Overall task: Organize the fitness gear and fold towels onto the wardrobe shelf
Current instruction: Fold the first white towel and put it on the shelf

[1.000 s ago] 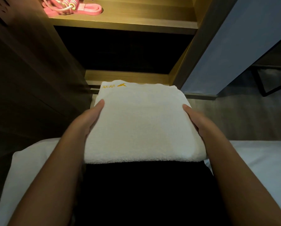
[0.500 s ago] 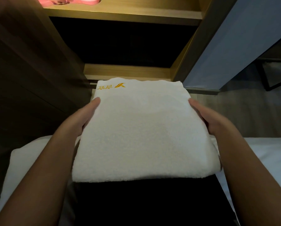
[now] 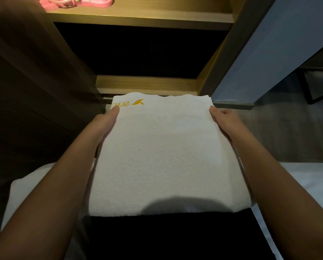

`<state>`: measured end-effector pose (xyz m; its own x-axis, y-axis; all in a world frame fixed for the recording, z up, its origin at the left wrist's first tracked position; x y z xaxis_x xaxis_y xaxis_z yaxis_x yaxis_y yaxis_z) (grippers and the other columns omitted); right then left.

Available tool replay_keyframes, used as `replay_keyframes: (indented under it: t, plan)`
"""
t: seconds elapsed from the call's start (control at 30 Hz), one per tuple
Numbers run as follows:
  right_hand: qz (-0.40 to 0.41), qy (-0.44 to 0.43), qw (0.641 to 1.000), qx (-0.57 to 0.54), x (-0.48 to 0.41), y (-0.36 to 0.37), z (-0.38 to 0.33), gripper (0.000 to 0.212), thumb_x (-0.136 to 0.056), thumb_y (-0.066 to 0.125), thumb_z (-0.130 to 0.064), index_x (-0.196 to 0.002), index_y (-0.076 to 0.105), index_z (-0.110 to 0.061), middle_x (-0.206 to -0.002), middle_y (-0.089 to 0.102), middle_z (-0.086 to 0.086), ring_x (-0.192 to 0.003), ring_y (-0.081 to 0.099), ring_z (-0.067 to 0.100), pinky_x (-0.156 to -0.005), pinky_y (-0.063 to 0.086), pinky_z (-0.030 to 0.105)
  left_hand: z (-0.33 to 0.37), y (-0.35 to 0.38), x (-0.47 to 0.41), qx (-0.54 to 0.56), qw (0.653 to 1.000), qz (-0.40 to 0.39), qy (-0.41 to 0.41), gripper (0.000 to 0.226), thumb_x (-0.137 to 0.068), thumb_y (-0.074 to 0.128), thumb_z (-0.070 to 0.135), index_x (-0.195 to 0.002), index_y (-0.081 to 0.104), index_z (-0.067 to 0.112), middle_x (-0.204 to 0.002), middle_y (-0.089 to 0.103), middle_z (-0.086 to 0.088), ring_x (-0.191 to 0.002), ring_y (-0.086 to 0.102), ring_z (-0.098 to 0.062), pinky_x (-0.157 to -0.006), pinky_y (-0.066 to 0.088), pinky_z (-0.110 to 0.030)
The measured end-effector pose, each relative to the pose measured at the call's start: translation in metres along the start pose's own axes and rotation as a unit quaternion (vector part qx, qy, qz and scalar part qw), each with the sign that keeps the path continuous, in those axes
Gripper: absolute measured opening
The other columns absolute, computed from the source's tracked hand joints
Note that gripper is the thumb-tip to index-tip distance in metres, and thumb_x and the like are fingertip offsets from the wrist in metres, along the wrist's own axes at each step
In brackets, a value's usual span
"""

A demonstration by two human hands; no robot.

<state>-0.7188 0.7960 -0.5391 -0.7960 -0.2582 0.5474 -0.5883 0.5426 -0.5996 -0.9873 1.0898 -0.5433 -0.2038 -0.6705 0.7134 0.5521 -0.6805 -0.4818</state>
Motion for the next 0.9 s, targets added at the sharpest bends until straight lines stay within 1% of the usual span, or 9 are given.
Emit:
replay_keyframes:
  t: [0.13, 0.27, 0.37, 0.53, 0.6, 0.67, 0.7, 0.77, 0.9]
  plan:
    - [0.116, -0.04, 0.985, 0.119, -0.008, -0.005, -0.023, 0.048, -0.093, 0.049, -0.054, -0.1, 0.064, -0.009, -0.108, 0.065, 0.011, -0.093, 0.062, 0.026, -0.084, 0.052, 0.04, 0.03, 0.002, -0.003, -0.17, 0.974, 0.122, 0.089, 0.067, -0.095, 0.039, 0.057, -0.139, 0.044, 0.007, -0.139, 0.047, -0.017, -0.124, 0.047, -0.037, -0.096, 0.04, -0.043]
    - [0.161, -0.076, 0.98, 0.094, -0.007, -0.006, -0.028, 0.034, -0.095, 0.051, -0.044, -0.11, 0.058, -0.014, -0.105, 0.065, 0.007, -0.087, 0.061, 0.021, -0.073, 0.049, 0.033, 0.044, 0.0, 0.004, -0.209, 0.936, 0.228, 0.17, 0.055, -0.096, 0.044, 0.051, -0.124, 0.048, 0.004, -0.125, 0.055, -0.018, -0.114, 0.053, -0.038, -0.081, 0.041, -0.042]
    - [0.092, -0.043, 0.993, 0.061, -0.014, 0.006, -0.026, 0.044, -0.098, 0.047, -0.044, -0.128, 0.053, -0.013, -0.124, 0.061, 0.008, -0.106, 0.061, 0.028, -0.09, 0.05, 0.042, 0.038, 0.003, -0.005, -0.165, 0.952, 0.209, 0.152, 0.049, -0.098, 0.044, 0.049, -0.123, 0.048, 0.006, -0.123, 0.058, -0.018, -0.111, 0.056, -0.038, -0.078, 0.04, -0.041]
    - [0.098, -0.022, 0.994, 0.031, -0.014, 0.008, -0.021, 0.047, -0.1, 0.044, -0.042, -0.135, 0.05, -0.011, -0.133, 0.057, 0.01, -0.116, 0.057, 0.03, -0.097, 0.046, 0.044, 0.03, 0.007, -0.014, -0.114, 0.976, 0.155, 0.106, 0.046, -0.1, 0.043, 0.044, -0.128, 0.049, 0.009, -0.128, 0.056, -0.015, -0.114, 0.056, -0.034, -0.093, 0.047, -0.045]
    - [0.12, -0.038, 0.989, 0.074, -0.01, 0.005, -0.024, 0.044, -0.1, 0.044, -0.044, -0.131, 0.05, -0.013, -0.129, 0.058, 0.009, -0.111, 0.058, 0.027, -0.093, 0.047, 0.04, 0.034, 0.004, -0.008, -0.155, 0.965, 0.177, 0.117, 0.041, -0.1, 0.043, 0.042, -0.127, 0.048, 0.01, -0.126, 0.056, -0.014, -0.113, 0.056, -0.033, -0.093, 0.048, -0.046]
    - [0.177, -0.084, 0.972, 0.13, 0.0, -0.006, -0.037, 0.041, -0.099, 0.046, -0.042, -0.13, 0.048, -0.015, -0.129, 0.057, 0.008, -0.11, 0.057, 0.024, -0.09, 0.046, 0.037, 0.05, 0.001, 0.01, -0.226, 0.923, 0.234, 0.204, 0.041, -0.099, 0.046, 0.037, -0.129, 0.046, 0.009, -0.13, 0.052, -0.014, -0.118, 0.051, -0.033, -0.095, 0.044, -0.047]
    - [0.202, -0.123, 0.961, 0.141, 0.008, -0.009, -0.046, 0.043, -0.099, 0.046, -0.04, -0.134, 0.047, -0.015, -0.134, 0.054, 0.007, -0.116, 0.054, 0.025, -0.094, 0.044, 0.038, 0.06, 0.005, 0.023, -0.24, 0.898, 0.252, 0.269, 0.043, -0.098, 0.046, 0.036, -0.131, 0.045, 0.008, -0.133, 0.049, -0.014, -0.122, 0.047, -0.033, -0.098, 0.039, -0.048]
    - [0.182, -0.205, 0.947, 0.164, 0.028, 0.005, -0.062, 0.051, -0.101, 0.041, -0.04, -0.145, 0.037, -0.016, -0.148, 0.041, 0.006, -0.136, 0.039, 0.026, -0.11, 0.032, 0.042, 0.068, 0.028, 0.048, -0.25, 0.873, 0.205, 0.365, 0.05, -0.098, 0.042, 0.039, -0.138, 0.043, 0.009, -0.145, 0.041, -0.013, -0.135, 0.037, -0.031, -0.109, 0.027, -0.048]
    - [-0.017, -0.266, 0.891, 0.367, 0.062, 0.068, -0.055, 0.068, -0.099, 0.019, -0.057, -0.156, 0.002, -0.023, -0.163, -0.009, 0.001, -0.149, -0.011, 0.026, -0.119, -0.005, 0.047, 0.044, 0.077, 0.061, -0.381, 0.846, 0.068, 0.368, 0.063, -0.099, 0.025, 0.055, -0.154, 0.016, 0.025, -0.164, 0.001, 0.0, -0.15, -0.003, -0.021, -0.12, -0.002, -0.05]
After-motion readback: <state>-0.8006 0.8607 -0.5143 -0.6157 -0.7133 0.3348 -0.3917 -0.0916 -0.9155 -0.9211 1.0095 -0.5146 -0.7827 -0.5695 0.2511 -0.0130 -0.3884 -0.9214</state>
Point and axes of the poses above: each hand's wrist, its own x-axis away from the middle knuckle, its own y-axis out of the palm, z = x × y, the point moved 7 cm from there along -x, towards the middle knuckle
